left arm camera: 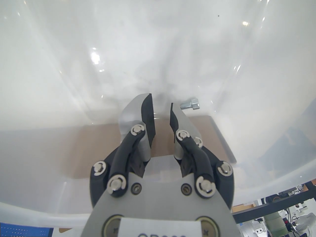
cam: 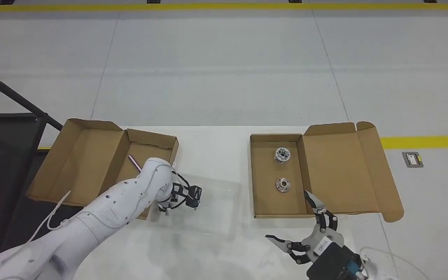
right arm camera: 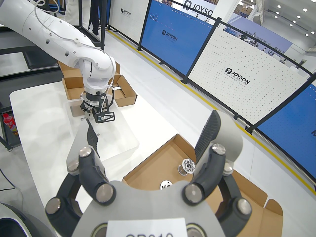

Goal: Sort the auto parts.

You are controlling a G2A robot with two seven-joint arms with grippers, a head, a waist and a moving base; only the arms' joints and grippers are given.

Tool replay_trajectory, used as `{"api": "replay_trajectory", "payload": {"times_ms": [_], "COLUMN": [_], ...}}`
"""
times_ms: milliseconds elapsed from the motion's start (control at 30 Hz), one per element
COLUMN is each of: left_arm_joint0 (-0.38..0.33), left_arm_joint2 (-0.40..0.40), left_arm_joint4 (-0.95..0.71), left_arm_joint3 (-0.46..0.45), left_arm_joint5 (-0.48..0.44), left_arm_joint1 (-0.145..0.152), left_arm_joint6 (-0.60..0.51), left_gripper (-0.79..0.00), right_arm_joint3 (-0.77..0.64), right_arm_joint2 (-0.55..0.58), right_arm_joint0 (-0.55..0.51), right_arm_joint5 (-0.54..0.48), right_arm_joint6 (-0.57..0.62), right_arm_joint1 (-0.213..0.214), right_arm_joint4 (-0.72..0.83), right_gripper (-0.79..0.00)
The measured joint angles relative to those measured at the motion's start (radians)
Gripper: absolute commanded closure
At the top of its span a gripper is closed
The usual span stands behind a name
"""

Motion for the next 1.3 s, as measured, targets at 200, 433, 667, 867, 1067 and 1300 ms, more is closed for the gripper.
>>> {"api": "replay_trajectory", "payload": {"times_ms": [200,433,667,867,1067,1300], "left_arm_joint0": [0.006,0.014,0.030,0.040,0.034,0.013], "left_arm_joint2": [0.000,0.000,0.000,0.000,0.000,0.000], "left_arm_joint4": [0.013,0.010,0.026,0.038,0.035,0.009], "left_arm_joint3": [-0.025,-0.050,-0.060,-0.059,-0.051,-0.088], "left_arm_joint5": [0.000,0.000,0.000,0.000,0.000,0.000], "left_arm_joint1": [0.013,0.029,0.033,0.027,0.023,0.029], "left_arm_joint6": [0.000,0.000,0.000,0.000,0.000,0.000], "left_gripper": [-0.219,-0.215,-0.200,-0.194,-0.194,-0.206], "right_arm_joint3": [0.000,0.000,0.000,0.000,0.000,0.000], "right_arm_joint2": [0.000,0.000,0.000,0.000,0.000,0.000], "right_arm_joint0": [0.000,0.000,0.000,0.000,0.000,0.000], "right_arm_joint5": [0.000,0.000,0.000,0.000,0.000,0.000], "right_arm_joint6": [0.000,0.000,0.000,0.000,0.000,0.000], "right_arm_joint1": [0.000,0.000,0.000,0.000,0.000,0.000], "right_arm_joint4": [0.000,0.000,0.000,0.000,0.000,0.000], "right_gripper": [-0.785,-0.785,-0.785,-0.785,-0.785,-0.785]}}
